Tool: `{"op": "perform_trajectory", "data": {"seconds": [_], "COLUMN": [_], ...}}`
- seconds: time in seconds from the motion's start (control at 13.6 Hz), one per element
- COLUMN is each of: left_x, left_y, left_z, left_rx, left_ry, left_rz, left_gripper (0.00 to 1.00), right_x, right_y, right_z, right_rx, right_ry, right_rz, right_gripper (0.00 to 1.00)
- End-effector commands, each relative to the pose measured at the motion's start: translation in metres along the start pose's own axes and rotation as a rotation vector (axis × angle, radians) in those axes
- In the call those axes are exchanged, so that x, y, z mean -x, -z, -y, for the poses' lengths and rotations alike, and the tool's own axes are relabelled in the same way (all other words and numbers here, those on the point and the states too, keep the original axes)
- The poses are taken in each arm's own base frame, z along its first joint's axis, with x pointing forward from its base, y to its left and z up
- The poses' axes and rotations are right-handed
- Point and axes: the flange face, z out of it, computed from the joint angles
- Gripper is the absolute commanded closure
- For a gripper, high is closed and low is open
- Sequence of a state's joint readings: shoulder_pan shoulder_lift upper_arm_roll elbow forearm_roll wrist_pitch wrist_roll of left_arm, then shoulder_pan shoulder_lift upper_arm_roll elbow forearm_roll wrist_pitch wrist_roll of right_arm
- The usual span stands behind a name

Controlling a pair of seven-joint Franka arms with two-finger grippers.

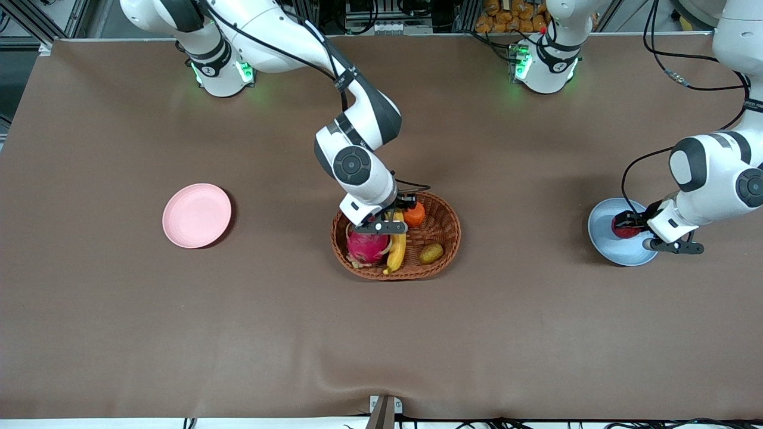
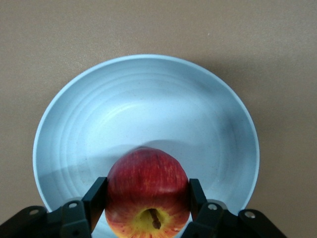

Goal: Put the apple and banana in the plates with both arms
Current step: 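Lower the apple onto the blue plate while the right gripper grasps the banana, then open the left gripper over the plate while the right gripper lifts the banana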

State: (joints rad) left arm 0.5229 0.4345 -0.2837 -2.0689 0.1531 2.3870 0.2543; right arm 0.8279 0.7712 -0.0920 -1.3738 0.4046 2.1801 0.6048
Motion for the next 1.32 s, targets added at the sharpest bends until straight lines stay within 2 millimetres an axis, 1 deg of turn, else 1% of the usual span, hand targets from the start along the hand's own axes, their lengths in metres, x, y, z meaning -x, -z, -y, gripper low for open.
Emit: {"op": "perform_trajectory", "data": {"seconds": [0.0, 0.07, 0.15, 0.22, 0.44, 0.51, 0.59, 0.66, 0.73, 0.81, 0.88, 0.96, 1.03, 1.1, 1.18, 1.25], "left_x": [-0.006, -0.008, -0.010, -0.013, -0.025, -0.032, -0.039, -0.042, -0.046, -0.050, -0.052, -0.056, -0.059, -0.062, -0.064, -0.065], "left_y": [0.001, 0.004, 0.006, 0.010, 0.032, 0.042, 0.054, 0.064, 0.072, 0.081, 0.088, 0.098, 0.107, 0.116, 0.124, 0.127], "left_z": [0.004, 0.005, 0.004, 0.002, 0.001, -0.005, -0.012, -0.011, -0.010, -0.013, -0.017, -0.021, -0.025, -0.029, -0.031, -0.033], "left_rx": [-0.015, -0.016, -0.018, -0.022, -0.030, -0.031, -0.032, -0.035, -0.040, -0.043, -0.044, -0.045, -0.044, -0.041, -0.036, -0.024], "left_ry": [-0.020, -0.020, -0.024, -0.023, -0.031, -0.043, -0.054, -0.052, -0.053, -0.058, -0.062, -0.071, -0.076, -0.083, -0.085, -0.081], "left_rz": [-0.022, -0.025, -0.026, -0.034, -0.033, -0.037, -0.043, -0.041, -0.051, -0.064, -0.066, -0.071, -0.064, -0.057, -0.043, -0.032], "left_gripper": [0.00, 0.00, 0.00, 0.00, 0.00, 0.00, 0.00, 0.00, 0.00, 0.00, 0.00, 0.00, 0.00, 0.00, 0.00, 0.00], "right_x": [-0.002, -0.003, -0.004, -0.005, -0.008, -0.008, -0.008, -0.008, -0.007, -0.006, -0.004, -0.001, 0.002, 0.004, 0.007, 0.006], "right_y": [-0.003, -0.001, 0.000, 0.001, 0.008, 0.014, 0.024, 0.035, 0.039, 0.041, 0.047, 0.059, 0.063, 0.072, 0.088, 0.107], "right_z": [0.002, 0.002, 0.001, 0.000, 0.000, 0.002, 0.006, 0.011, 0.013, 0.013, 0.016, 0.018, 0.018, 0.018, 0.019, 0.016], "right_rx": [-0.016, -0.019, -0.020, -0.022, -0.030, -0.036, -0.046, -0.060, -0.065, -0.070, -0.075, -0.077, -0.068, -0.066, -0.071, -0.078], "right_ry": [-0.016, -0.016, -0.019, -0.018, -0.020, -0.024, -0.028, -0.033, -0.043, -0.063, -0.066, -0.061, -0.059, -0.058, -0.053, -0.059], "right_rz": [-0.002, -0.004, -0.006, -0.007, -0.012, -0.016, -0.022, -0.030, -0.033, -0.033, -0.032, -0.026, -0.012, -0.004, -0.004, -0.004], "right_gripper": [0.70, 0.82, 0.92, 0.95, 0.99, 1.00, 1.00, 1.00, 1.00, 1.00, 1.00, 1.00, 1.00, 1.00, 1.00, 1.00]}}
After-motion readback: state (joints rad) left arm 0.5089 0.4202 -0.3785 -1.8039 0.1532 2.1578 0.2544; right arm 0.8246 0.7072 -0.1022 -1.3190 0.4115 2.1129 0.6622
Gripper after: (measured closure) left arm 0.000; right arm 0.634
